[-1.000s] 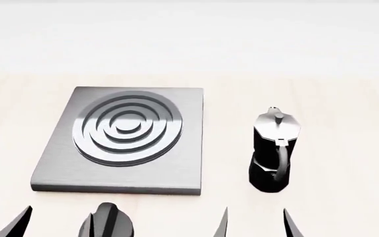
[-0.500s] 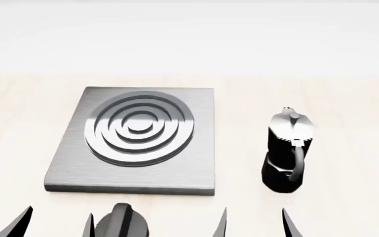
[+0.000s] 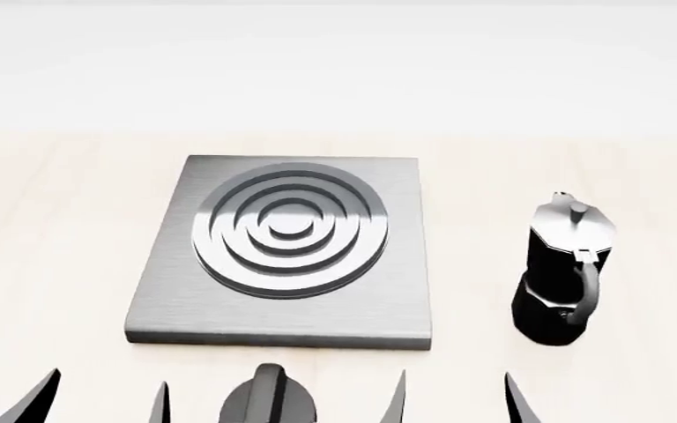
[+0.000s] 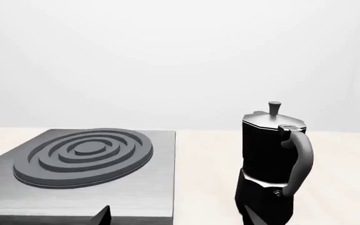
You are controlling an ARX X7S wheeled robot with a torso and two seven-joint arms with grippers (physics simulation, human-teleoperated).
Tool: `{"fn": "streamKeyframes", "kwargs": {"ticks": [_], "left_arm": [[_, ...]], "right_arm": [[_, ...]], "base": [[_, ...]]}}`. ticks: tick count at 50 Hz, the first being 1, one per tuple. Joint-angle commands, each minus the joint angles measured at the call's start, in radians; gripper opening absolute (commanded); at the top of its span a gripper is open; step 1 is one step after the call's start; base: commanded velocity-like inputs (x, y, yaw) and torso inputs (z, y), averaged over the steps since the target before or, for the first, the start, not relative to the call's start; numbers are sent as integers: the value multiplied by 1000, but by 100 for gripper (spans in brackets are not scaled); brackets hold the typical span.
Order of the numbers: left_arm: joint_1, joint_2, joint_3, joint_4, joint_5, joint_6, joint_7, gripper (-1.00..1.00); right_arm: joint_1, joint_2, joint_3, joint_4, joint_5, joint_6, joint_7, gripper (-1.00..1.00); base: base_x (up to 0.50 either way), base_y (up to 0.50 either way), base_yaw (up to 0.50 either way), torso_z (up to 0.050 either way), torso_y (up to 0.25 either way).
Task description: Put the moka pot on the stove.
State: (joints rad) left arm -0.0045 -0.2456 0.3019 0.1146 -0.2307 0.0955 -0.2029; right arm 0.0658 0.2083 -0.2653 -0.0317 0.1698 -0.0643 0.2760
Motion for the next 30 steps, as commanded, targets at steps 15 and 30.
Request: {"fn": "streamKeyframes", "kwargs": {"ticks": [15,30], "left_arm": [[-7,-7,13,-9,-5,4,-7,100],[-6,-13,21,-4,-10,3,-11,100]], "right_arm": [[1,2,-7,10,25,-24,1,100],[3,5,-14,15,30,-29,7,100]], "base": [[0,149,0,0,0],[0,149,0,0,0]]}}
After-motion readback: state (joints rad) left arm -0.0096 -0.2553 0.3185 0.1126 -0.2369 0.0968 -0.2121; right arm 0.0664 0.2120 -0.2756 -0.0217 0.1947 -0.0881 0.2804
